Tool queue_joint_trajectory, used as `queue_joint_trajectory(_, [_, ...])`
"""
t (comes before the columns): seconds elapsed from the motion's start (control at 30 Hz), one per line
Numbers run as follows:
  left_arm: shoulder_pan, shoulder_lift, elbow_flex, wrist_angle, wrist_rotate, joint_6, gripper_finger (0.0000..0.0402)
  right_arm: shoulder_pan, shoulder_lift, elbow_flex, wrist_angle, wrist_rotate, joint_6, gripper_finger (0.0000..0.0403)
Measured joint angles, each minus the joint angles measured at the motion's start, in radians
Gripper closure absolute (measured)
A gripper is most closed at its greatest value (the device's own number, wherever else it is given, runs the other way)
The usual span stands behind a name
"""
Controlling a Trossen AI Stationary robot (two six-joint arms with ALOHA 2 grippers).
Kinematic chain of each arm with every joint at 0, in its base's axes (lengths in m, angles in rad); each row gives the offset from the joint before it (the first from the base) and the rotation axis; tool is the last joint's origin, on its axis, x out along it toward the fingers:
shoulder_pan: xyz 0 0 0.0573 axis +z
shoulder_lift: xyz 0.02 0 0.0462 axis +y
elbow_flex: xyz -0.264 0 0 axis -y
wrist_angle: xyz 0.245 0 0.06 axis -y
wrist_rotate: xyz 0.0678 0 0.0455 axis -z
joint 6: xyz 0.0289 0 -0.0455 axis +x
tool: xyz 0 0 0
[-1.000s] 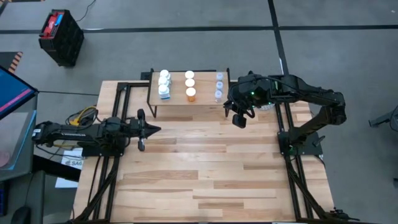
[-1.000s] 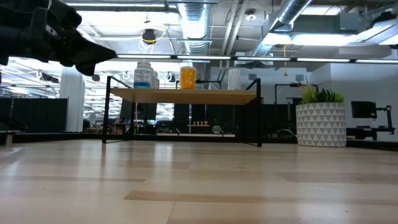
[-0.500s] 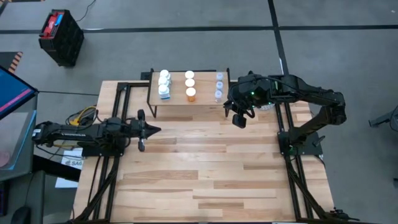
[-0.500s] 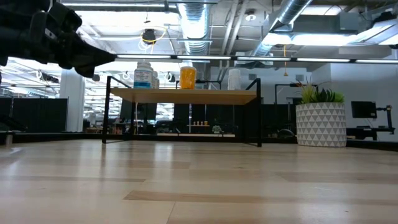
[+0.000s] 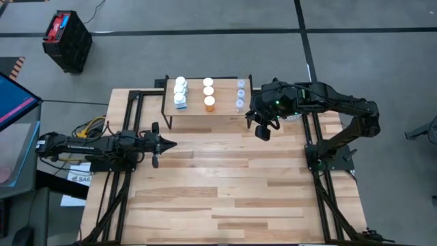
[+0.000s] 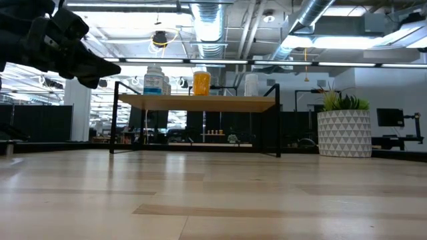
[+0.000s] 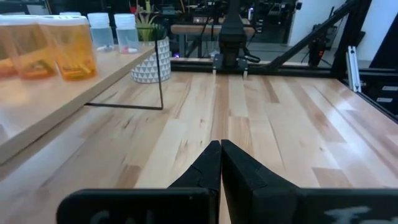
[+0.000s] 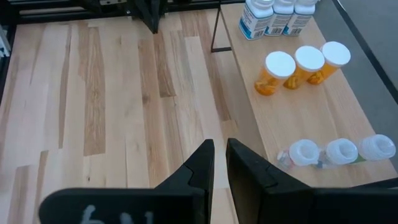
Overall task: Pick and place medicine bottles onto shelf by color
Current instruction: Return to Home Position
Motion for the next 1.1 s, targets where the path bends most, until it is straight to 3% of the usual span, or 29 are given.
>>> queue_joint_trajectory(0.57, [-0.073,0.000,-0.050,0.029,-0.039,-0.016,0.0401,0.000,0.000,0.000,0.000,0.000,0.001,0.0338])
queue_joint_trajectory(0.83, [-0.073,-0.001,-0.050,0.044,-0.073,0.102,0.0401,0.002,0.000,0.000,0.000,-0.001,0.017,0.0338])
queue_joint_trajectory(1.1, [-0.073,-0.088,-0.051,-0.078,-0.118,0.094,0.0401,0.052,-0.018,0.000,-0.106,-0.003,0.044,0.0338])
